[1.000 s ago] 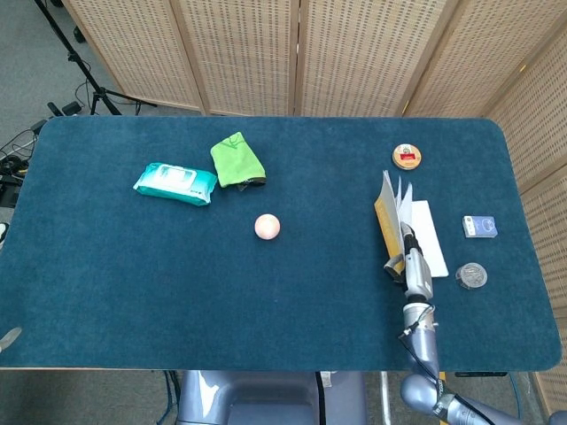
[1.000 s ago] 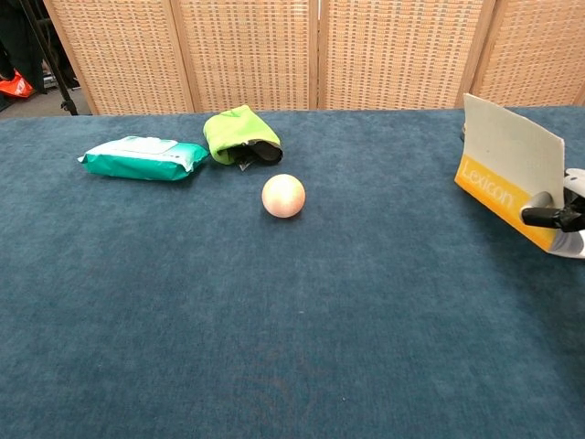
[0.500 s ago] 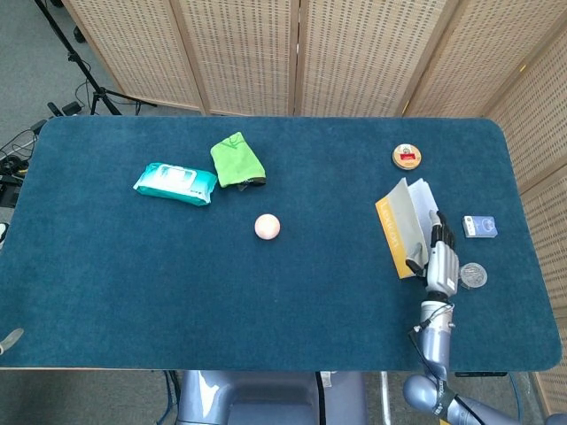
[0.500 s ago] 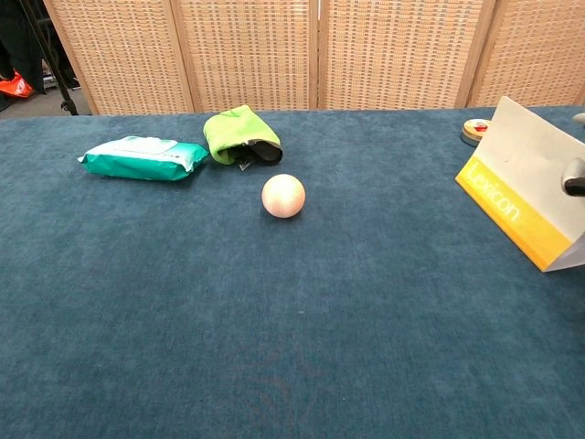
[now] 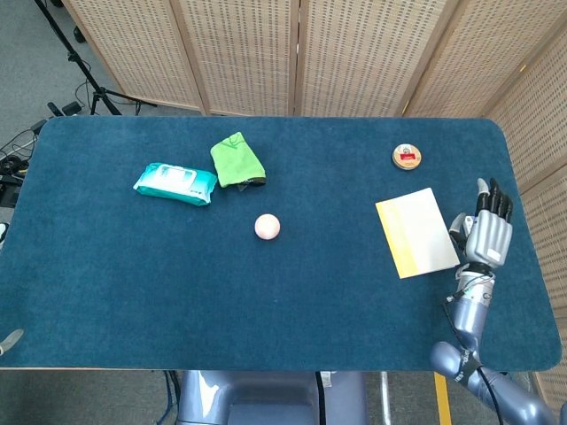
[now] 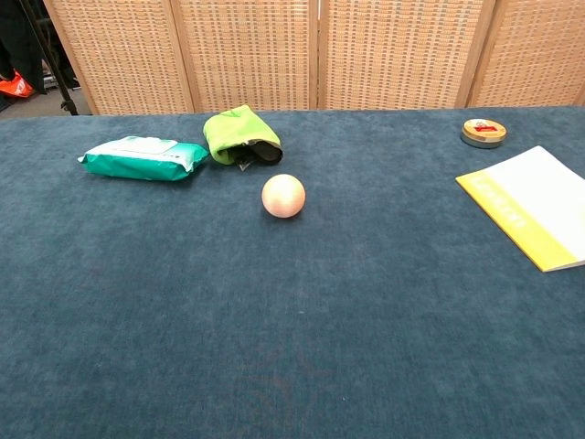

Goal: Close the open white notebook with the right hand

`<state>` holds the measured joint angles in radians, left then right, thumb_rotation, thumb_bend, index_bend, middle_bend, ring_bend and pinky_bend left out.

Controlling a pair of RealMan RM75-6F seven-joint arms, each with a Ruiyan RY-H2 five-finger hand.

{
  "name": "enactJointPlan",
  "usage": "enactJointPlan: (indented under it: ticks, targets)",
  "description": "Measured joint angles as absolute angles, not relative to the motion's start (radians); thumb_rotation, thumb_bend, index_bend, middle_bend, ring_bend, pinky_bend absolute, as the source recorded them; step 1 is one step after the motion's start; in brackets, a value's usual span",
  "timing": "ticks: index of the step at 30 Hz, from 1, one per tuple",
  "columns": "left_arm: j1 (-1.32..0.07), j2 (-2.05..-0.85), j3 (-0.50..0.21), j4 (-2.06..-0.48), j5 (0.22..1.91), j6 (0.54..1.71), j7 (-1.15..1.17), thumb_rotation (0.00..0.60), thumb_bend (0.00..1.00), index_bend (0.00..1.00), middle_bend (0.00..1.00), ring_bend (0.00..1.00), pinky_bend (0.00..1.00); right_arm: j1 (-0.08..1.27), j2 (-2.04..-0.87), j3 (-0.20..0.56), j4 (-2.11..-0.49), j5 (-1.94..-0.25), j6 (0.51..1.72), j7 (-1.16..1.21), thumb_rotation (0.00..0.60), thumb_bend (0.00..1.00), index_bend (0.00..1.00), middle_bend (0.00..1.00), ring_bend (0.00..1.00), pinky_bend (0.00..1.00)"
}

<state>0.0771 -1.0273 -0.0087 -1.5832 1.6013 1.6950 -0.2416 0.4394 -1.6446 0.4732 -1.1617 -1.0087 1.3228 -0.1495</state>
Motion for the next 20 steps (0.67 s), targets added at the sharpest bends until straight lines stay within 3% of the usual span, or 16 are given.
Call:
enactJointPlan:
  ticks: [2,4,6,13,20]
  targets:
    - [0.077,-1.028,-0.008,-1.583,1.603,1.695,-0.238,0.600,0.00,0.00,0.00,0.00,0.00,0.426,-1.621,0.456,-1.184,-1.050,1.342,-0.136,0.600,0.47,0.00,0.00,0.00,0.00]
    - [0.076,-1.030,-0.007,-1.583,1.605,1.694,-0.234,0.600,0.00,0.00,0.00,0.00,0.00,0.405,-1.588,0.424,-1.215,-1.106,1.364,-0.126,0.600,0.16,0.00,0.00,0.00,0.00]
    - [0.075,-1.031,-0.008,-1.583,1.604,1.693,-0.230,0.600,0.00,0.00,0.00,0.00,0.00,0.381,-1.548,0.385,-1.251,-1.160,1.386,-0.118,0.600,0.01,0.00,0.00,0.00,0.00]
    - [0.067,-1.039,-0.006,-1.587,1.613,1.683,-0.201,0.600,0.00,0.00,0.00,0.00,0.00,0.249,-1.334,0.222,-1.455,-1.320,1.446,-0.048,0.600,0.00,0.00,0.00,0.00,0.00]
    - [0.059,-1.052,-0.010,-1.591,1.620,1.683,-0.171,0.600,0.00,0.00,0.00,0.00,0.00,0.147,-1.208,0.131,-1.582,-1.392,1.513,-0.062,0.600,0.00,0.00,0.00,0.00,0.00]
